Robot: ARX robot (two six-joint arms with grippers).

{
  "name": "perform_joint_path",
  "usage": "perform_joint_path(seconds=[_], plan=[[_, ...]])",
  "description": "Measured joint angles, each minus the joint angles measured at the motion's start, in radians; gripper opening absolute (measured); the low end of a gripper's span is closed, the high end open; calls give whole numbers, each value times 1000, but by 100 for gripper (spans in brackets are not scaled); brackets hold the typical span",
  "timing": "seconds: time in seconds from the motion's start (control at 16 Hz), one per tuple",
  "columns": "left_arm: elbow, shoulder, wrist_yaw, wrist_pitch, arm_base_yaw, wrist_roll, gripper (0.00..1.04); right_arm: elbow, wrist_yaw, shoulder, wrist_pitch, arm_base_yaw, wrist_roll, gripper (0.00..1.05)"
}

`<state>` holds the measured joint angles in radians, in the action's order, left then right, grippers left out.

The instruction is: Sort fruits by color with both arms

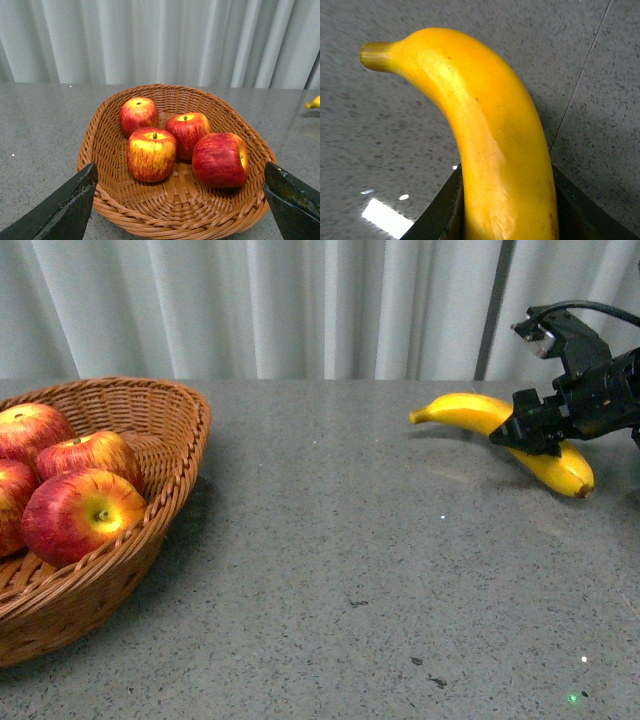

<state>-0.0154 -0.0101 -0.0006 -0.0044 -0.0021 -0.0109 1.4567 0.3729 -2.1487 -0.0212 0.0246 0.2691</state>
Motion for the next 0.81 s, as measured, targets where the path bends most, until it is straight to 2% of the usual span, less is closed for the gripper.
perform_joint_path(seconds=[0.25,0.44,0.56,0.69,0.75,0.81], plan=[[0,0,0,0,0,0,98,-155,185,308,76,-49,-94,37],[0,0,0,0,0,0,98,-301,285,627,55,-199,-90,37],[0,0,0,0,0,0,98,-365,293,724,-14,-360,-33,37],[0,0,0,0,0,0,98,-375,236,689,-72,-489,31,37],[0,0,0,0,0,0,98,-378,225,652,-104,-530,55,40],[0,0,0,0,0,0,98,-397,215,628,-99,-551,62,52]])
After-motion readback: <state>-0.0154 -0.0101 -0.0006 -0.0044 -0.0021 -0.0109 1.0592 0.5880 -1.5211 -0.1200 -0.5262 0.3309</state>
